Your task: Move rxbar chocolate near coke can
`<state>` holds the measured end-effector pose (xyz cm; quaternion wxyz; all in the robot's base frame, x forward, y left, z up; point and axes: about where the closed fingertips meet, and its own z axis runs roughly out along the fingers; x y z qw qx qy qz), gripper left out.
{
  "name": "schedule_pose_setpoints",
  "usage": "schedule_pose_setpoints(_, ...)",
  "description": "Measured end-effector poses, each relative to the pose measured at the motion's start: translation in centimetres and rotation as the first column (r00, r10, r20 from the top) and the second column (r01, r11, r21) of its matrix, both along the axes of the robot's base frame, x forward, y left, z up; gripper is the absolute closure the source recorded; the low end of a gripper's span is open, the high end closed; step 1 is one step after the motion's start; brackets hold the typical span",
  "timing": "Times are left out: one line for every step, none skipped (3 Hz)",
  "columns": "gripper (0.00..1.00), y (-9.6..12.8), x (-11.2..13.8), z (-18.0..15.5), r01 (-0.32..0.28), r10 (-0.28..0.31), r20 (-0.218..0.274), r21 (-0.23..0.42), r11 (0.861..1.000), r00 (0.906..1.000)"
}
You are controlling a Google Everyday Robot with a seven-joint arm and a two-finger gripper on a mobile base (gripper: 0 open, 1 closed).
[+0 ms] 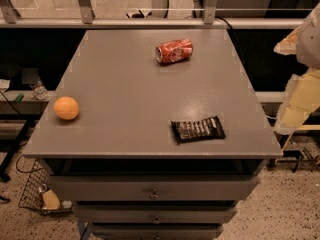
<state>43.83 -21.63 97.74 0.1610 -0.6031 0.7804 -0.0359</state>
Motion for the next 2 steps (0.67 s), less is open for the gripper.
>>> schedule_pose_setpoints(0.00,0.2,0.1,0.1,-0.004,0.004,0.004,-0.001,1.000,1.0000)
schedule_pose_setpoints(0.00,4.7,1.4,-0.8,-0.118,0.118,-0.002,0.019,0.993,0.9931)
